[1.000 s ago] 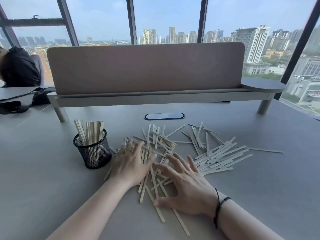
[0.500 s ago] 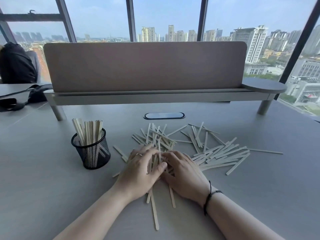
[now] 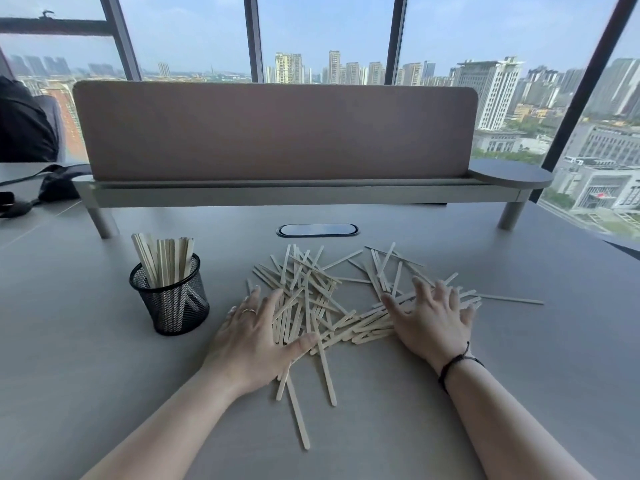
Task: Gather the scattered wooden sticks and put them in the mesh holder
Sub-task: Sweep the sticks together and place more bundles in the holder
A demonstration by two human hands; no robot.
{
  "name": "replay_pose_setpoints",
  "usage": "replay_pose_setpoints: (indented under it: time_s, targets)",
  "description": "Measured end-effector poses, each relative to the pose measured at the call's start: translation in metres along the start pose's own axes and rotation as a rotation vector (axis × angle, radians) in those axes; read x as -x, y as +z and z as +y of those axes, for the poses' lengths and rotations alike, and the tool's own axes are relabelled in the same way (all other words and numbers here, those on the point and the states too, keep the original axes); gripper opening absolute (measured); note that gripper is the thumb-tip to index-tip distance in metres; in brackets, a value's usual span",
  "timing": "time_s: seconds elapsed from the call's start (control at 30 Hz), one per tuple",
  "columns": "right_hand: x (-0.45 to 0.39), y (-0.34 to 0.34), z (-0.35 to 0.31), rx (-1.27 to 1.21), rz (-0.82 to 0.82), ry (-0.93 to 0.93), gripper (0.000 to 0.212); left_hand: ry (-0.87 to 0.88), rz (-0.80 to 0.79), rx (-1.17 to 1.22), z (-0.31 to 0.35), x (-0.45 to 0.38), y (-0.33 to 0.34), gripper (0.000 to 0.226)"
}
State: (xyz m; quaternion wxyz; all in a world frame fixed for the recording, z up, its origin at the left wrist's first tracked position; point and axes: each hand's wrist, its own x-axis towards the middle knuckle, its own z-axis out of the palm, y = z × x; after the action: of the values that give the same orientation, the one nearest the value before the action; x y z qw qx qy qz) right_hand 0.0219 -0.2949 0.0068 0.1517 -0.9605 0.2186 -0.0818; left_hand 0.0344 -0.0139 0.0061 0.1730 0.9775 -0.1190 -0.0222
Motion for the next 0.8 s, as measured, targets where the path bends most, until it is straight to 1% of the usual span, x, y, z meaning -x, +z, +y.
replay_pose_setpoints:
  time_s: [0.03,0.1,0.17,0.27,0.43,0.53,0.6,0.7,0.77,0.8]
  targets:
    - [0.0,0.002,0.0,0.017,-0.041,-0.003,0.086,0.036,-0.009,-0.004,0.001,0.0,0.0,0.113]
    - [0.004,0.006,-0.005,0.037,-0.072,-0.044,0.084,0.102,-0.035,-0.029,0.004,0.003,-0.002,0.112]
    - [0.013,0.01,-0.014,0.026,-0.086,-0.083,0.084,0.148,-0.061,-0.04,0.007,0.005,-0.004,0.114]
    - [0.03,0.011,-0.03,-0.009,-0.114,-0.135,0.091,0.197,-0.084,-0.035,0.011,0.007,-0.005,0.12]
    - [0.056,0.008,-0.057,-0.128,-0.239,-0.172,0.105,0.236,-0.051,-0.043,0.015,0.004,-0.001,0.123]
    - [0.067,0.008,-0.068,-0.209,-0.306,-0.22,0.105,0.236,-0.039,-0.026,0.017,0.002,0.003,0.122]
    - [0.071,0.007,-0.071,-0.284,-0.336,-0.249,0.101,0.212,-0.033,0.039,0.016,0.001,0.003,0.115]
    - [0.071,0.007,-0.071,-0.444,-0.363,-0.271,0.091,0.184,-0.027,0.153,0.013,0.0,-0.003,0.097]
    - [0.067,0.009,-0.067,-0.525,-0.29,-0.31,0.079,0.187,-0.032,0.176,0.01,0.0,-0.007,0.086]
    - [0.064,0.009,-0.064,-0.513,-0.229,-0.349,0.073,0.187,-0.03,0.179,0.008,0.0,-0.009,0.081]
